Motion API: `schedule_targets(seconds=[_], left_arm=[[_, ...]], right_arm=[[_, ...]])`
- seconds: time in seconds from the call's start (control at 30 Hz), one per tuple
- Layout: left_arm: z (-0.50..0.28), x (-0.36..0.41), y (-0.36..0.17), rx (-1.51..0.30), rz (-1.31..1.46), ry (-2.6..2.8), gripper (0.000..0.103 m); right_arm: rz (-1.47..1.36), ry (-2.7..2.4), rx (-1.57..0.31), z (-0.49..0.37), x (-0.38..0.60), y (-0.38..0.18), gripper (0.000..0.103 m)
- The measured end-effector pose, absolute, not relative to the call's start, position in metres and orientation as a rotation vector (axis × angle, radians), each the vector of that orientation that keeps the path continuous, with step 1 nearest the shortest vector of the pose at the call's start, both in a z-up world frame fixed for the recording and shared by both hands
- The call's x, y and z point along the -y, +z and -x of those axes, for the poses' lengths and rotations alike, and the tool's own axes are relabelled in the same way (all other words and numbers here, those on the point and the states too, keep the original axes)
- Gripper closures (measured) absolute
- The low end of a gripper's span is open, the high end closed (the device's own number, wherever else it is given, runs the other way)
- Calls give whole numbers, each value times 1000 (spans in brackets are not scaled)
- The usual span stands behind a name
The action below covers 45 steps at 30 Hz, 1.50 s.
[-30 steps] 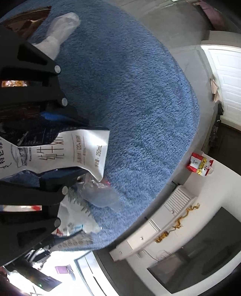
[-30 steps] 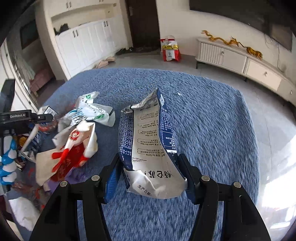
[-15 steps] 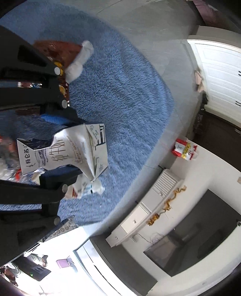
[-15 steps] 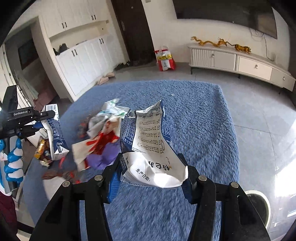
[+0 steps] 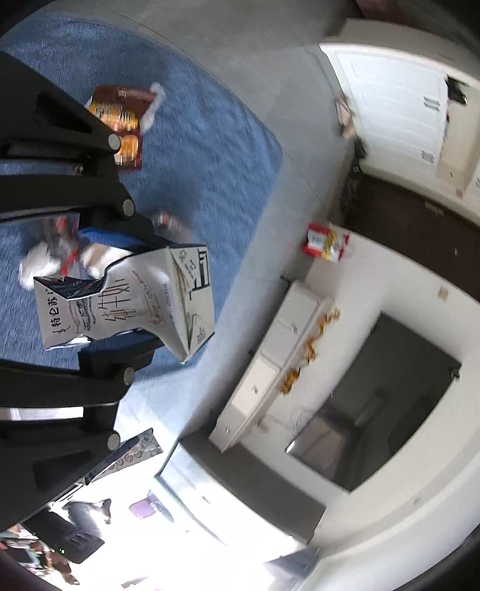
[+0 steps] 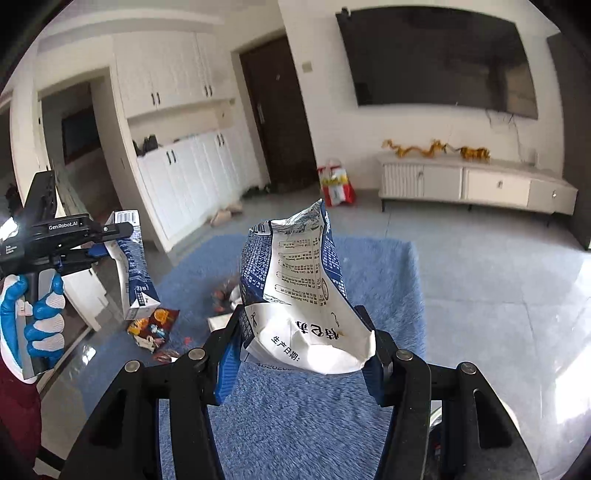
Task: Collect trash
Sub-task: 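Carry both cartons to the white bin and release them inside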
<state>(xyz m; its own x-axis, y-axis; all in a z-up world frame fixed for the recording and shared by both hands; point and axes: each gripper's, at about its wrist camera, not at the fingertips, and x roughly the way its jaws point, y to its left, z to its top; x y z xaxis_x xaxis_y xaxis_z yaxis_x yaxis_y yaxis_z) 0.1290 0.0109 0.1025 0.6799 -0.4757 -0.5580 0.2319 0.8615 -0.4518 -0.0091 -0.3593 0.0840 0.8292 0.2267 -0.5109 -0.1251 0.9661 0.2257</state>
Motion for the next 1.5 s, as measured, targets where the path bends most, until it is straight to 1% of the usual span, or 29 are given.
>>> schedule_targets(seconds=[0.17, 0.23, 0.37, 0.5, 0.63, 0.8, 0.93, 0.97, 1.03, 1.07, 1.1, 1.23, 1.33, 1.43, 1.5], left_arm=[[-112, 47, 121, -719, 310, -519, 66], [-108, 75, 122, -738, 293, -564, 66], [-100, 148, 115, -784, 236, -669, 66], [-92, 219, 100, -832, 168, -744, 66], [-87, 291, 70, -894, 93, -789, 66], [-91, 363, 22, -974, 4, -800, 66], [-92, 400, -17, -1008, -52, -791, 65], [-91, 412, -28, -1019, -74, -789, 65], [-90, 427, -47, -1062, -93, -805, 64], [-89, 432, -53, -1075, -100, -810, 61], [-88, 437, -62, -1087, -112, -812, 58], [-80, 447, -76, -1103, -138, -831, 57], [-76, 448, -75, -1086, -149, -836, 54], [-75, 439, -69, -1067, -125, -845, 54], [-76, 431, -63, -1048, -108, -845, 54]], right_arm=[[-191, 100, -528, 43, 396, 92, 48], [-205, 54, -529, 55, 417, 88, 48], [-251, -52, -557, 78, 466, 66, 48], [-301, -160, -624, 98, 512, 30, 48], [-341, -231, -717, 108, 538, -19, 48], [-392, -255, -826, 97, 560, -72, 48], [-421, -252, -900, 79, 569, -110, 49], [-426, -250, -920, 73, 571, -119, 51], [-430, -258, -950, 64, 577, -135, 52], [-434, -262, -959, 61, 578, -142, 52], [-440, -265, -970, 58, 581, -149, 50], [-458, -290, -998, 54, 589, -166, 44], [-456, -302, -996, 59, 591, -168, 37], [-453, -323, -974, 67, 589, -156, 30], [-441, -340, -935, 71, 588, -142, 20]])
